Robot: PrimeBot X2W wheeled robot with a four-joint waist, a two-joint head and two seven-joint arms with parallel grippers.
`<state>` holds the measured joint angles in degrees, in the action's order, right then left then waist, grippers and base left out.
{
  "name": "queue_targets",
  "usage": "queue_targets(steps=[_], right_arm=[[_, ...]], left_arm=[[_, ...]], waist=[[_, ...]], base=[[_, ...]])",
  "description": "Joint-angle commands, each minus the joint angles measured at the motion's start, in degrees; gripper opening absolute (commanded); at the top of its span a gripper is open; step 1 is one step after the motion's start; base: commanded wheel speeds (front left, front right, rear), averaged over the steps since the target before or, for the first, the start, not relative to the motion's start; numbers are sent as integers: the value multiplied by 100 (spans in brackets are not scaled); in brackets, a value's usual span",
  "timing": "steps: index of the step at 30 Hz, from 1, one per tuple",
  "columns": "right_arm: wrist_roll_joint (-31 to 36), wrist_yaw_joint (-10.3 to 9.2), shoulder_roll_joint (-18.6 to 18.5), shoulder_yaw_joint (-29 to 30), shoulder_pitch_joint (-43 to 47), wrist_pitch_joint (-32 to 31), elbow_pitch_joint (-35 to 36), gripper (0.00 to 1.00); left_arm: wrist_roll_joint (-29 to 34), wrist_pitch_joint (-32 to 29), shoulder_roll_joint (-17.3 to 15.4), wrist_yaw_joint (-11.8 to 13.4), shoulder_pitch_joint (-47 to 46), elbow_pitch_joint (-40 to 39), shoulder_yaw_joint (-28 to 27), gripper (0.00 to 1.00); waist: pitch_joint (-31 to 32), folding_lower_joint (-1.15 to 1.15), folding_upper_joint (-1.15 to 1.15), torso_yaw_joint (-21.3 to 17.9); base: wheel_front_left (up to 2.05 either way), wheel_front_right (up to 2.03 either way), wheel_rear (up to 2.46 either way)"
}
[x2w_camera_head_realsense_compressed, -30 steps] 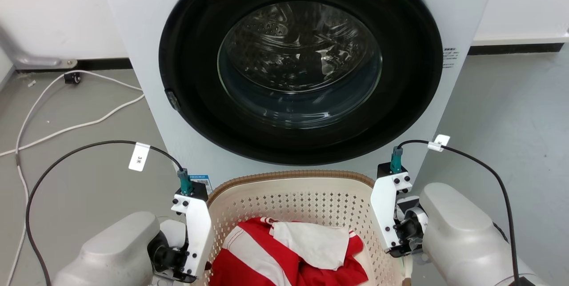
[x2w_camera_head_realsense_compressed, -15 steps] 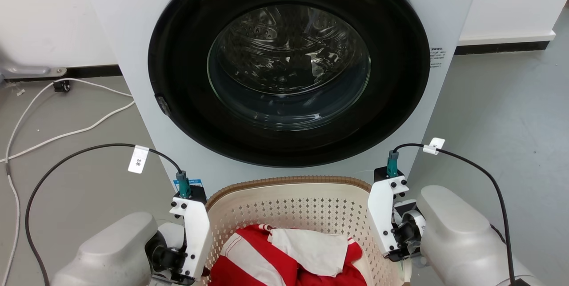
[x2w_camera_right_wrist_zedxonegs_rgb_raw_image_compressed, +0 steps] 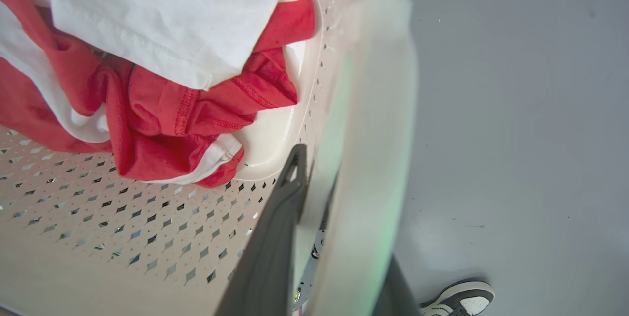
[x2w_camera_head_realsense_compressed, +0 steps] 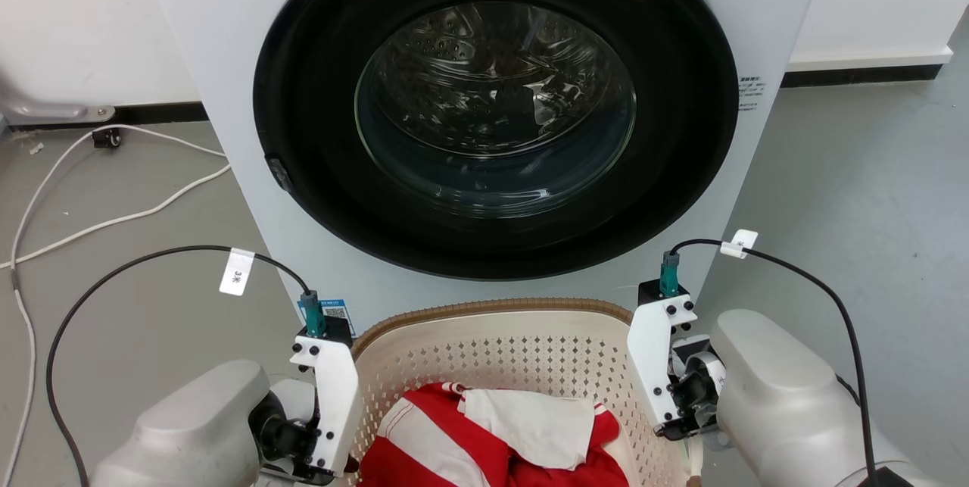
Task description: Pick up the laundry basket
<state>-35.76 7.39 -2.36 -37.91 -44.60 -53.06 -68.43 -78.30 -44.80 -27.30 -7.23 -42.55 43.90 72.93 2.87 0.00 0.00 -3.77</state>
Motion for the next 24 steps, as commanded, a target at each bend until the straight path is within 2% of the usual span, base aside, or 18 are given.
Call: queue_targets(steps=[1, 24], right_arm=[[20, 18, -94, -50, -142, 5, 20, 0], [-165, 18, -95, -156, -272, 92, -105, 0]], left_arm=[[87, -104, -90, -37, -10, -1, 47, 0], [17, -87, -75, -37, -53, 54, 58, 0]], waist=[[-8, 0, 0, 4], [-88, 0, 0, -17]], base=[[0, 0, 0], [0, 0, 0]])
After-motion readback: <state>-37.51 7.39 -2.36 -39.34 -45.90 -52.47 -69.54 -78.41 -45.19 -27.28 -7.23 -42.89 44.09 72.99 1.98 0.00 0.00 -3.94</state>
